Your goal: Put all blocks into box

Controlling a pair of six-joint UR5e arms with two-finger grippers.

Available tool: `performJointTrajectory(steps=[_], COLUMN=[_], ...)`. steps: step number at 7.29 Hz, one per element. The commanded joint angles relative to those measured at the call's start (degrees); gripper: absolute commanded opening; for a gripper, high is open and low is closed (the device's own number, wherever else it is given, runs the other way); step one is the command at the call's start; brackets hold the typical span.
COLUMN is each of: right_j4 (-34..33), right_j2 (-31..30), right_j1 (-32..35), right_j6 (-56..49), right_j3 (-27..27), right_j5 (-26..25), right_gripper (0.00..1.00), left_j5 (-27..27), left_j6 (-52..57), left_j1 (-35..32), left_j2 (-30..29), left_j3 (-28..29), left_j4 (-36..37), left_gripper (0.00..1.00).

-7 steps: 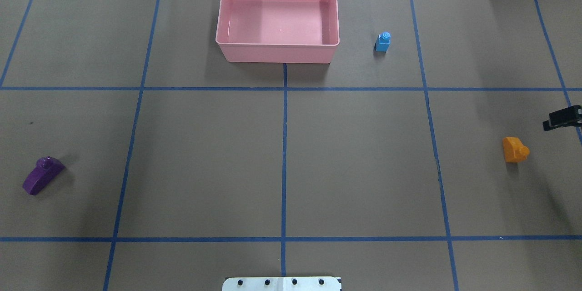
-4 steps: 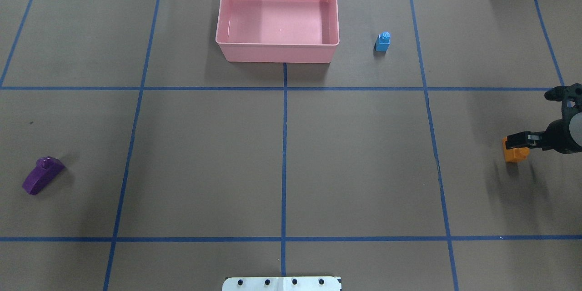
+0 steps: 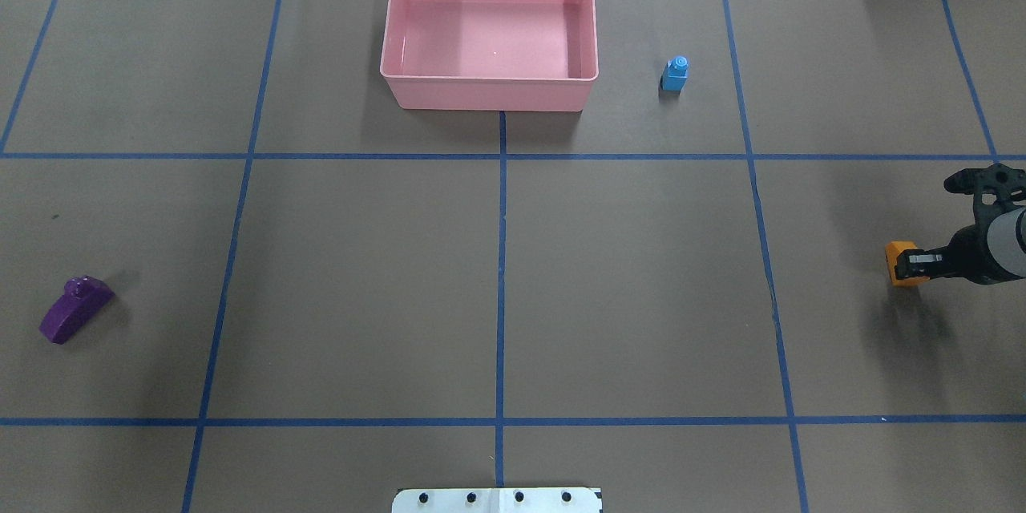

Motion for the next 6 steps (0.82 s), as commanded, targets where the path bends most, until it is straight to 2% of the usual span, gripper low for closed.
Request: performJointTrajectory(steps=[1,2,3,4,5,6], right_j4=[-0.6,-1.0,-4.3,-10.5,-15.6,-16.9], right_j2=[3.2,8.8,16.1,24.6,34.2,44.5], right_j1=[4.6,9.8,11.9,12.3,12.3,12.2], right_j6=[0.0,0.1,0.1,0.3,0.8,3.9], right_j3=[2.0,1.5,0.6,-0.9,-5.5,-14.0], right_j5=[5.2,9.0,9.0,8.8,8.7,8.7], right_gripper=[0.0,0.0,0.0,0.0,0.0,0.0], left_j5=[0.0,0.0,0.0,-0.1,-0.1,0.0], left_j6=[0.0,0.0,-0.1,-0.2,-0.2,-0.1], left_j1=[0.0,0.0,0.0,0.0,0.0,0.0], left_j2=[0.0,0.0,-0.1,-0.2,-0.2,-0.2], left_j3=[-0.1,-0.2,-0.2,-0.2,-0.1,0.5], left_j4=[0.0,0.0,0.0,-0.4,-1.5,-2.0], left_gripper=[1.0,1.0,1.0,1.0,1.0,1.0])
